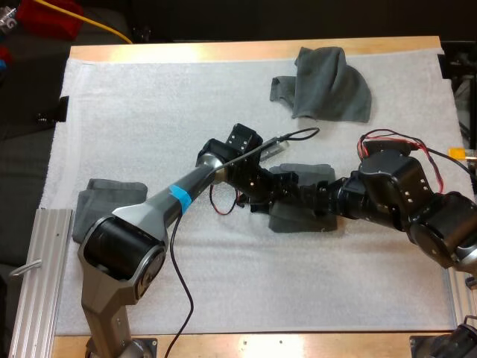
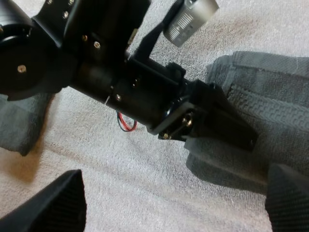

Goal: Pick towel from pile, fold and stack

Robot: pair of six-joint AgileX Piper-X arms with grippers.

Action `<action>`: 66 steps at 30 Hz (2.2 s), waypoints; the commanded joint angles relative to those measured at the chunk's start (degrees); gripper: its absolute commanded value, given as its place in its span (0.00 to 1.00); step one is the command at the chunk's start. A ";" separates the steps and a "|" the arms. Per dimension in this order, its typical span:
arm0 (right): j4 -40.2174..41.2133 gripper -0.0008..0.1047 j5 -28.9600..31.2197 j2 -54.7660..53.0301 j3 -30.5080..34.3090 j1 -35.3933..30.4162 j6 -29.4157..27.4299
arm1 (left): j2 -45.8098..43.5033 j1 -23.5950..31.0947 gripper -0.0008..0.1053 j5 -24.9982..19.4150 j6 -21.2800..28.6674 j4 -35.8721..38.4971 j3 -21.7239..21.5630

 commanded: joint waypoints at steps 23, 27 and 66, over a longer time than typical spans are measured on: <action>0.08 0.71 -0.12 -0.07 -0.52 -0.13 -0.14 | -9.99 4.23 0.01 -6.56 24.94 16.08 -1.06; 0.08 0.71 -0.12 -0.07 -0.52 -0.13 -0.14 | -14.17 7.37 0.01 -9.65 29.91 22.26 -1.16; 0.08 0.71 -0.12 -0.07 -0.52 -0.13 -0.14 | -28.54 35.45 0.01 -41.84 45.82 44.31 -1.16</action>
